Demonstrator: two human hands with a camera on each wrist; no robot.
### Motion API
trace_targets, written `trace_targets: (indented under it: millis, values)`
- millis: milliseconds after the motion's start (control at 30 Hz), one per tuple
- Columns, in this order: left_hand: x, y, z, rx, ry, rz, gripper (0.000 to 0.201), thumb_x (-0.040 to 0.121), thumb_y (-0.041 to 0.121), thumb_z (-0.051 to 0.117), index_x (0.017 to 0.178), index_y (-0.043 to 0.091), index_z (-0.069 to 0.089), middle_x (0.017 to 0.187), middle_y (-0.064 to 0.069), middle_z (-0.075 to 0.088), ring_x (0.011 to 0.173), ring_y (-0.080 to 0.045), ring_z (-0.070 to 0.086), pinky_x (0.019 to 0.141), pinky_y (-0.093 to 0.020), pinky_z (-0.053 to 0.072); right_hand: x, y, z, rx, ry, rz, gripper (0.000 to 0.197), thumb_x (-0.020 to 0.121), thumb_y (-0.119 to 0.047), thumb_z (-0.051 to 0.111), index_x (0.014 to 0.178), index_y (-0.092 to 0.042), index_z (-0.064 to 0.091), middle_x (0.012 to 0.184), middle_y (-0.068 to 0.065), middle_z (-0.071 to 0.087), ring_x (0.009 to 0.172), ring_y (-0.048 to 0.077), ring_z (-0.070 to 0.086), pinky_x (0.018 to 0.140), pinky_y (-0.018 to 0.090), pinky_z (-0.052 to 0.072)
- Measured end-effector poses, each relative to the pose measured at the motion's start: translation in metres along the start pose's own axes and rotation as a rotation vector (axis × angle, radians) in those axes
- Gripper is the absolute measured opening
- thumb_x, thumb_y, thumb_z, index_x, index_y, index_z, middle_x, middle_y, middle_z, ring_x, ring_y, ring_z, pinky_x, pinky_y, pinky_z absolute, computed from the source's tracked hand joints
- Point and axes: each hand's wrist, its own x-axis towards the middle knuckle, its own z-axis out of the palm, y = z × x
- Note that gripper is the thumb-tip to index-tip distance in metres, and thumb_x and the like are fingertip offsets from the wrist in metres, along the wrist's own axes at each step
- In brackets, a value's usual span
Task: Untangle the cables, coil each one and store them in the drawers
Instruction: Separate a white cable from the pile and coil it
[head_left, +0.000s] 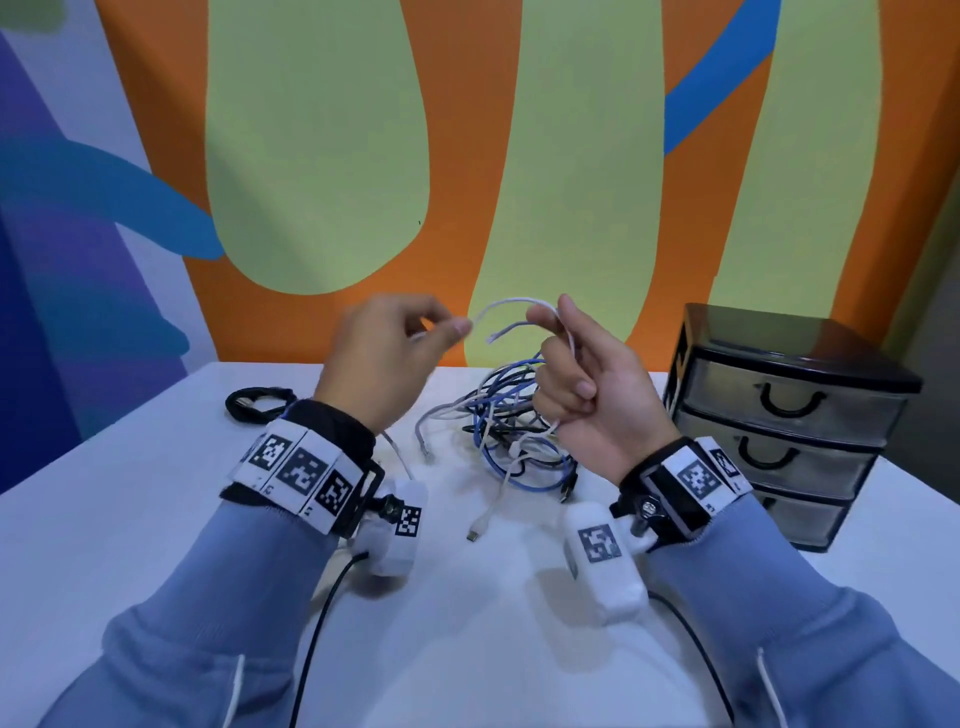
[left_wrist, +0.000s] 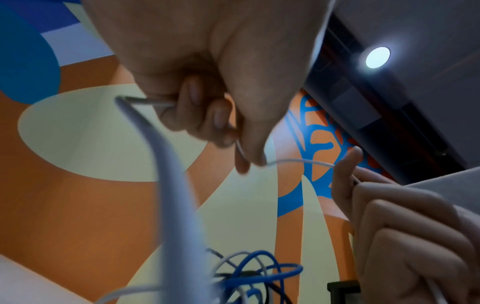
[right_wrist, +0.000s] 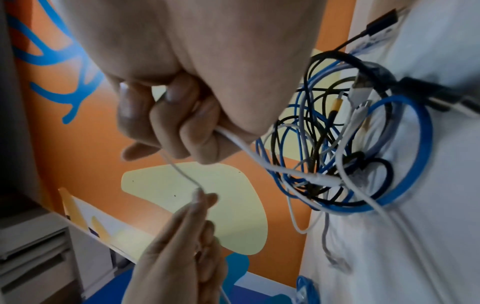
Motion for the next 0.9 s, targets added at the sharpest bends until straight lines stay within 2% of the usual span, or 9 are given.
trace_targets:
  millis: [100, 233, 300, 367, 500, 600, 667, 767, 900]
  values:
    - [-0.008, 0.012, 0.007, 0.02, -0.364, 0.029, 0.015, 0.095, 0.042, 0.077, 0.091, 0.03, 0.084, 0.072, 0.008, 0.073, 0.063, -0.01, 0.055, 0.063, -0.03, 0.043, 0.002, 0.0, -0.002, -0.023, 0.058, -0.085, 0.038, 0.11, -0.032, 0.043, 0.127, -0.008, 0.068, 0.047, -0.006, 0.033, 0.037, 0.005, 0.019, 0.041, 0.021, 0.015]
    - [-0.018, 0.032, 0.013, -0.049, -0.591, 0.089, 0.014, 0.097, 0.027, 0.076, 0.108, 0.03, 0.084, 0.061, 0.005, 0.057, 0.056, -0.011, 0.04, 0.055, -0.028, 0.036, 0.002, 0.001, -0.003, -0.012, 0.171, -0.19, 0.04, 0.11, -0.023, 0.047, 0.139, 0.002, 0.058, 0.072, 0.0, 0.066, 0.045, 0.006, 0.048, 0.043, 0.016, 0.035]
    - [-0.019, 0.034, 0.012, -0.06, -0.639, 0.072, 0.016, 0.096, 0.024, 0.076, 0.11, 0.029, 0.082, 0.055, 0.007, 0.051, 0.049, -0.013, 0.045, 0.053, -0.028, 0.039, 0.002, 0.001, -0.001, 0.045, 0.165, -0.198, 0.039, 0.11, -0.017, 0.048, 0.14, 0.007, 0.051, 0.096, 0.015, 0.077, 0.075, 0.019, 0.074, 0.064, 0.019, 0.059]
    - [-0.02, 0.034, 0.009, -0.055, -0.669, 0.046, 0.015, 0.096, 0.023, 0.077, 0.109, 0.026, 0.082, 0.054, 0.005, 0.053, 0.047, -0.015, 0.052, 0.054, -0.027, 0.042, 0.003, 0.004, -0.001, 0.032, 0.139, -0.205, 0.039, 0.112, -0.016, 0.043, 0.145, 0.006, 0.043, 0.114, 0.026, 0.075, 0.102, 0.035, 0.076, 0.087, 0.03, 0.063]
    - [-0.02, 0.034, 0.007, -0.112, -0.6, -0.02, 0.013, 0.094, 0.018, 0.078, 0.083, 0.012, 0.077, 0.051, 0.005, 0.056, 0.045, -0.016, 0.051, 0.052, -0.024, 0.041, 0.008, 0.014, -0.002, -0.322, 0.17, -0.223, 0.039, 0.115, -0.018, 0.037, 0.152, -0.006, 0.041, 0.105, 0.021, 0.077, 0.094, 0.026, 0.077, 0.086, 0.03, 0.062]
    - [-0.018, 0.035, 0.002, -0.189, -0.513, -0.04, 0.016, 0.092, 0.017, 0.082, 0.082, 0.007, 0.076, 0.05, 0.01, 0.055, 0.045, -0.014, 0.048, 0.05, -0.021, 0.039, 0.007, 0.014, -0.005, -0.492, 0.143, -0.171, 0.035, 0.114, -0.018, 0.04, 0.146, -0.01, 0.052, 0.083, 0.006, 0.076, 0.073, 0.017, 0.074, 0.072, 0.03, 0.061]
    - [-0.016, 0.035, -0.002, -0.286, -0.452, -0.057, 0.014, 0.09, 0.015, 0.084, 0.083, 0.005, 0.076, 0.057, 0.0, 0.06, 0.047, -0.011, 0.049, 0.051, -0.019, 0.038, 0.005, 0.011, -0.003, -0.561, 0.101, -0.118, 0.032, 0.113, -0.018, 0.043, 0.139, -0.009, 0.059, 0.069, 0.002, 0.071, 0.059, 0.016, 0.068, 0.064, 0.03, 0.06]
    - [-0.014, 0.035, -0.003, -0.469, -0.331, -0.071, 0.017, 0.082, 0.009, 0.089, 0.083, -0.001, 0.074, 0.062, -0.011, 0.06, 0.05, -0.009, 0.05, 0.054, -0.018, 0.04, 0.003, 0.011, -0.001, -0.598, -0.007, -0.044, 0.026, 0.111, -0.018, 0.046, 0.12, -0.007, 0.068, 0.064, 0.012, 0.064, 0.042, 0.018, 0.049, 0.046, 0.026, 0.037]
    - [-0.006, 0.031, -0.005, -0.683, -0.085, -0.146, 0.029, 0.066, 0.017, 0.092, 0.083, 0.004, 0.072, 0.057, -0.002, 0.064, 0.048, -0.014, 0.045, 0.05, -0.022, 0.038, 0.0, 0.007, -0.001, -0.523, -0.097, 0.068, 0.032, 0.108, -0.019, 0.047, 0.113, -0.002, 0.073, 0.056, 0.008, 0.047, 0.042, 0.013, 0.025, 0.049, 0.03, 0.012]
